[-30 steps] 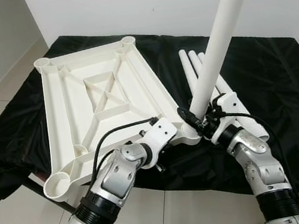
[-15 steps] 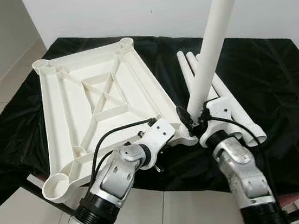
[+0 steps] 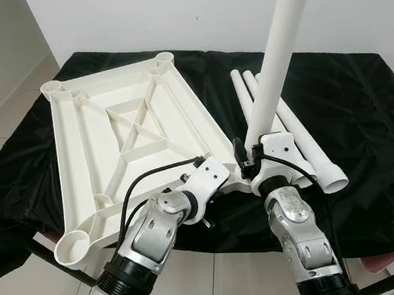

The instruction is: Building children table

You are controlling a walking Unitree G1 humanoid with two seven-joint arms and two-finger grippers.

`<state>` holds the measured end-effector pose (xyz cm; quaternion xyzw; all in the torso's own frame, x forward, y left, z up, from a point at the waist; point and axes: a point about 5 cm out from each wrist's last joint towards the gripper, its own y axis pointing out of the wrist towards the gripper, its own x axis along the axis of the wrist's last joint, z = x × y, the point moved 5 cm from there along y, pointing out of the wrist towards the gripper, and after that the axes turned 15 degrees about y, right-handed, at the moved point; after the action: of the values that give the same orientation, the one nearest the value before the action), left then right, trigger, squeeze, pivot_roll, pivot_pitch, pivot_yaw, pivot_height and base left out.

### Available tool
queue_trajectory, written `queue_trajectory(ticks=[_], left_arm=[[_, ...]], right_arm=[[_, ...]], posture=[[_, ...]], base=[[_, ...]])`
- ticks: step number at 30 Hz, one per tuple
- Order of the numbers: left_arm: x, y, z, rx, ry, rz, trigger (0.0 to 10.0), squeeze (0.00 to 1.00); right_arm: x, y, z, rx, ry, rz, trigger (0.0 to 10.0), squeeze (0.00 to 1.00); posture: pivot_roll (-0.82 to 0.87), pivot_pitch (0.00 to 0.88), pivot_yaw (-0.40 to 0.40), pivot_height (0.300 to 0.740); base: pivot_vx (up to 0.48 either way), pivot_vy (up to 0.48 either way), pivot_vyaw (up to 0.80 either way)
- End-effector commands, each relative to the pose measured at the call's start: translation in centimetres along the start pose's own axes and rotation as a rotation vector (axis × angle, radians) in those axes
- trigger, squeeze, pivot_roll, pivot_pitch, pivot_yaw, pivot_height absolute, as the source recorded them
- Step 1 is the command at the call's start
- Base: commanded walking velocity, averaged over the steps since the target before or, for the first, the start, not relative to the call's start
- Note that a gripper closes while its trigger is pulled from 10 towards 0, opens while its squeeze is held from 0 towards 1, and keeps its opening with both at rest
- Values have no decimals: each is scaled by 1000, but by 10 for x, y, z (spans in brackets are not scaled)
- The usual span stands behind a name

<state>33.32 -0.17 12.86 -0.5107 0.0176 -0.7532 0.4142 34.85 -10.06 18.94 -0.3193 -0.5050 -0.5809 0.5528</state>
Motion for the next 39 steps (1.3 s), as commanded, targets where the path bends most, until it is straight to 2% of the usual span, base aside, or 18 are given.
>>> queue_trajectory(ticks=[1, 28, 29, 32, 39], left_arm=[[-13, 7, -20, -58, -32, 45, 10000, 0], [-13, 7, -18, -54, -34, 45, 10000, 0], [-13, 6, -17, -52, -35, 45, 10000, 0], [-13, 7, -16, -53, -34, 46, 10000, 0], [-13, 7, -16, -55, -34, 45, 10000, 0]], right_arm=[[-7, -3, 15, 62, 50, 30, 10000, 1000], [9, -1, -9, 49, 17, -11, 10000, 1000], [10, -1, -11, 90, 18, 5, 10000, 0], [10, -3, -12, 184, 32, 41, 10000, 0], [13, -3, -20, 254, 30, 69, 10000, 0]], posture=[[-93, 90, -2, 740], [-101, 104, 4, 740], [-103, 106, 7, 740], [-107, 107, 10, 740], [-109, 111, 10, 740]], base=[[0, 0, 0], [0, 0, 0], [0, 0, 0], [0, 0, 0], [0, 0, 0]])
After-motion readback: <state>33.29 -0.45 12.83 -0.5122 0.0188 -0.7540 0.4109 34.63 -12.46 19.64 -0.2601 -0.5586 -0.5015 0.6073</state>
